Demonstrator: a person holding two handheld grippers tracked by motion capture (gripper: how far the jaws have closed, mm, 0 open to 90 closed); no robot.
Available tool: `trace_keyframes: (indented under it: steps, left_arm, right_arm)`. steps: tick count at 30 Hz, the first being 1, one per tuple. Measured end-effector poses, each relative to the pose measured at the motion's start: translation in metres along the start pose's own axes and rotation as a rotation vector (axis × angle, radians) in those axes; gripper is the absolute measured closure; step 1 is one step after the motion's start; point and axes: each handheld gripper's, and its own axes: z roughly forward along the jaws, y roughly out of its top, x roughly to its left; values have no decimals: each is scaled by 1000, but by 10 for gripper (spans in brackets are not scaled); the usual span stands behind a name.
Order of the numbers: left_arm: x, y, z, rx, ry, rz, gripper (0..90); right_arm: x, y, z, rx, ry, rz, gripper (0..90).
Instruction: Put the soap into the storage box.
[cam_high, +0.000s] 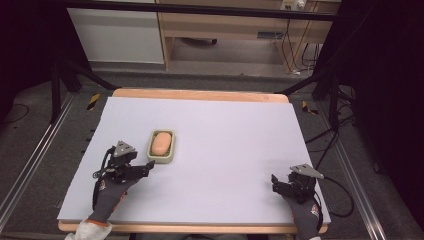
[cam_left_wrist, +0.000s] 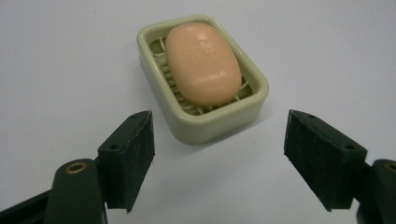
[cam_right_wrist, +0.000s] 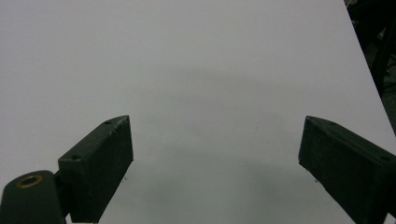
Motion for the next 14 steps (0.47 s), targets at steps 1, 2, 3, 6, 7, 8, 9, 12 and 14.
trace_keyframes:
  steps: [1,2,3,6,7,8,9,12,14]
  left_arm:
    - [1,-2,-1,-2,0,-2,236]
    - [3,-6,-2,-4,10,-3,236]
    - [4,-8,-3,-4,13,-5,236]
    - [10,-18,-6,-10,37,-12,237]
    - [12,-22,-7,-10,49,-18,237]
    - [17,-27,-7,-11,60,-30,236]
    - [17,-27,-7,-11,60,-30,236]
    - [26,-31,-6,-15,85,-49,236]
    - [28,-33,-5,-15,95,-48,236]
  right_arm:
    - [-1,0,0,2,0,3,101]
    - [-1,0,0,2,-1,4,99]
    - [-1,-1,0,-1,-1,4,97]
    - [-2,-1,-1,0,-4,3,97]
    - [-2,-1,-1,0,-5,2,97]
    - [-3,-1,-1,0,-10,1,96]
    - [-3,-1,-1,0,-10,1,96]
    - [-3,-2,-1,2,-12,1,94]
    - [-2,-2,-1,5,-11,-3,94]
